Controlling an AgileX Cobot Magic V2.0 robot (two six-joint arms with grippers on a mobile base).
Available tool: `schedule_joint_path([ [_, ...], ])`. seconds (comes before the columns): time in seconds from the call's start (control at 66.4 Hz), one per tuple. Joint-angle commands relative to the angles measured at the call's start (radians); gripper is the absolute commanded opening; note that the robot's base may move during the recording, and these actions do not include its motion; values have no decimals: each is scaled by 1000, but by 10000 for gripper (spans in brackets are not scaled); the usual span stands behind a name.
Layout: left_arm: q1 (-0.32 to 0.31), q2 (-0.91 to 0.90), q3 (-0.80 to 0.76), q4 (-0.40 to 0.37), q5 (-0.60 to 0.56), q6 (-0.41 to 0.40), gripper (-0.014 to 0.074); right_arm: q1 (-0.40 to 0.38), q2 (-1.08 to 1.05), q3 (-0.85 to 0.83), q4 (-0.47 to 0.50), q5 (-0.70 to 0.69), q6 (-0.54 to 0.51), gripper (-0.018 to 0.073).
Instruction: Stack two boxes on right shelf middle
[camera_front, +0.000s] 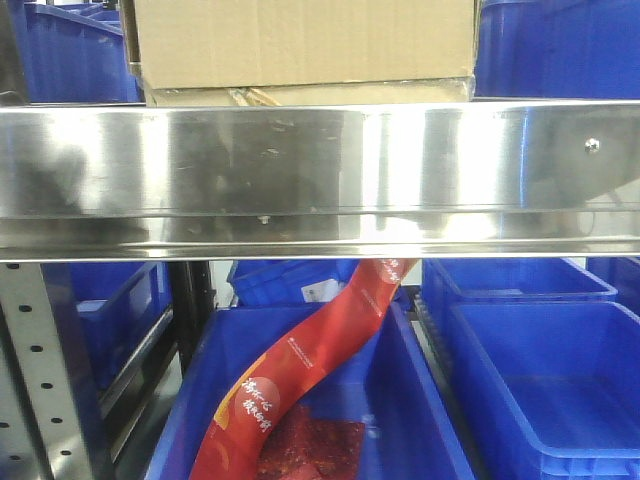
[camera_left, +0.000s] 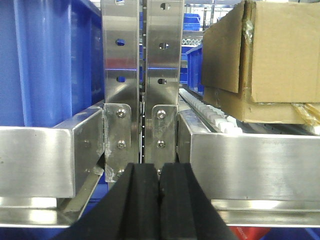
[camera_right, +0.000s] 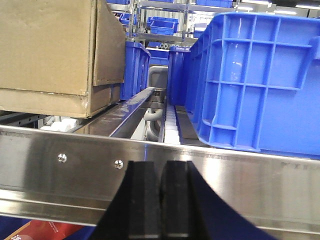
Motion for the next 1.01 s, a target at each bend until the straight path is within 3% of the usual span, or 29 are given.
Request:
schedule_joint_path([
  [0.0, -7, -5, -1, 16, -20, -15, -111, -6, -4, 0, 9, -21, -6, -162],
  [0.166, -7, -5, -1, 16, -20, -55, -111, -6, -4, 0, 9, -21, -6, -162],
  [0.994, -7, -5, -1, 16, -20, -55, -111, -6, -4, 0, 9, -21, -6, -162],
])
